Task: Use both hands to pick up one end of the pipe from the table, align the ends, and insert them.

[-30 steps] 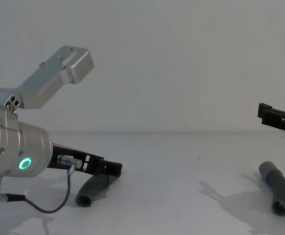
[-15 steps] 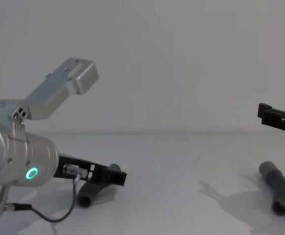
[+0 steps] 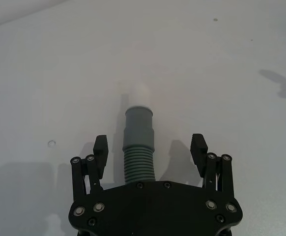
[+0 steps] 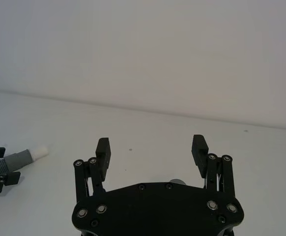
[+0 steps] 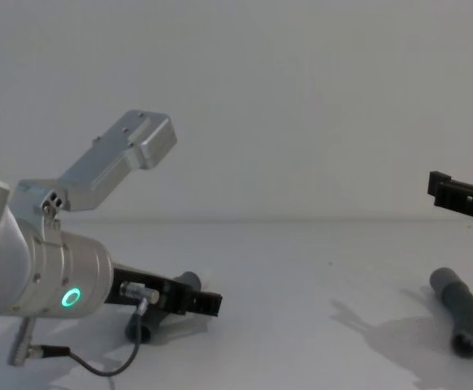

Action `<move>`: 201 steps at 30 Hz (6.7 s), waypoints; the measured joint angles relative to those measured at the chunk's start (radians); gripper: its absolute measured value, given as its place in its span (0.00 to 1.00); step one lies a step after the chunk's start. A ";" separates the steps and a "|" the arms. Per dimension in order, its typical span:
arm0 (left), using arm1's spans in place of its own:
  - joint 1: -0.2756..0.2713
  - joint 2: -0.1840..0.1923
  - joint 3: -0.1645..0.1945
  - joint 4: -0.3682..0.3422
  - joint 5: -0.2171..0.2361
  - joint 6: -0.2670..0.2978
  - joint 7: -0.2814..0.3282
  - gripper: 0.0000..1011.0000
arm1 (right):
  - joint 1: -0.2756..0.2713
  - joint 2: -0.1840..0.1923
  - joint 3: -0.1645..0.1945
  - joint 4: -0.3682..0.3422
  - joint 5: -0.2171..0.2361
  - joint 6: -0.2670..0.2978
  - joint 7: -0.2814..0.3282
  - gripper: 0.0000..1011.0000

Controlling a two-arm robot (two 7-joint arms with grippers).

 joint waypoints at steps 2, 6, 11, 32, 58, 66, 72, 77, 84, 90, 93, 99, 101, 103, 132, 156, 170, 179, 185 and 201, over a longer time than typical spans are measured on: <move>-0.002 -0.003 0.000 0.006 0.001 -0.002 -0.001 0.99 | 0.000 0.000 0.000 0.000 0.000 0.000 0.000 0.99; -0.004 -0.009 0.000 0.019 0.004 -0.008 -0.003 0.94 | 0.000 0.000 0.000 0.000 0.000 0.000 0.000 0.99; -0.004 -0.014 -0.002 0.028 0.008 -0.014 -0.005 0.85 | 0.000 0.000 0.000 0.000 0.000 0.000 0.000 0.99; 0.000 -0.026 -0.013 0.047 0.024 -0.032 -0.014 0.34 | 0.000 0.000 0.000 0.000 0.000 0.000 0.000 0.99; -0.101 0.061 0.047 0.057 0.037 -0.082 -0.255 0.34 | 0.000 0.000 0.000 0.000 0.000 0.000 0.000 0.99; -0.149 0.107 0.076 0.050 0.022 -0.083 -0.371 0.34 | 0.000 0.000 0.000 0.000 0.000 0.000 0.000 0.99; -0.186 0.142 0.099 0.044 0.003 -0.083 -0.469 0.34 | 0.000 0.000 0.000 0.000 0.000 0.000 0.000 0.99; -0.220 0.175 0.121 0.038 -0.016 -0.083 -0.559 0.34 | 0.000 0.000 0.000 0.000 0.000 0.000 0.000 0.99; -0.265 0.214 0.149 0.034 -0.045 -0.078 -0.681 0.34 | 0.000 0.000 0.000 0.000 0.000 0.000 0.000 0.99; -0.306 0.243 0.173 0.034 -0.065 -0.071 -0.778 0.34 | 0.000 0.000 0.000 0.000 0.000 0.000 0.000 0.99; -0.329 0.259 0.190 0.037 -0.076 -0.068 -0.838 0.34 | 0.000 0.000 0.000 0.000 0.000 0.000 0.000 0.99; -0.396 0.291 0.232 0.052 -0.093 -0.061 -0.973 0.34 | 0.000 0.000 0.000 0.000 0.000 0.000 0.000 0.99; -0.414 0.299 0.244 0.058 -0.096 -0.060 -1.008 0.34 | 0.000 0.000 0.000 0.000 0.000 0.000 0.000 0.99; -0.438 0.308 0.259 0.066 -0.099 -0.060 -1.053 0.34 | 0.000 0.000 0.000 0.000 0.000 0.000 0.000 0.99; -0.539 0.398 0.309 0.107 -0.140 -0.084 -1.249 0.34 | 0.000 0.000 0.000 0.000 0.000 0.000 0.000 0.99; -0.535 0.390 0.316 0.151 -0.149 -0.123 -1.221 0.34 | 0.000 0.000 0.001 -0.015 0.000 0.041 -0.005 0.99; -0.536 0.387 0.319 0.159 -0.150 -0.129 -1.217 0.34 | 0.005 -0.003 -0.007 -0.085 -0.022 0.276 -0.065 0.99; -0.536 0.387 0.320 0.160 -0.150 -0.130 -1.216 0.34 | 0.019 -0.018 -0.035 -0.101 -0.047 0.423 -0.103 0.99; -0.536 0.386 0.320 0.161 -0.150 -0.131 -1.216 0.34 | 0.036 -0.027 -0.047 -0.084 -0.059 0.466 -0.111 0.99; -0.536 0.386 0.320 0.162 -0.150 -0.132 -1.216 0.34 | 0.111 -0.066 -0.036 -0.012 -0.072 0.553 -0.134 0.99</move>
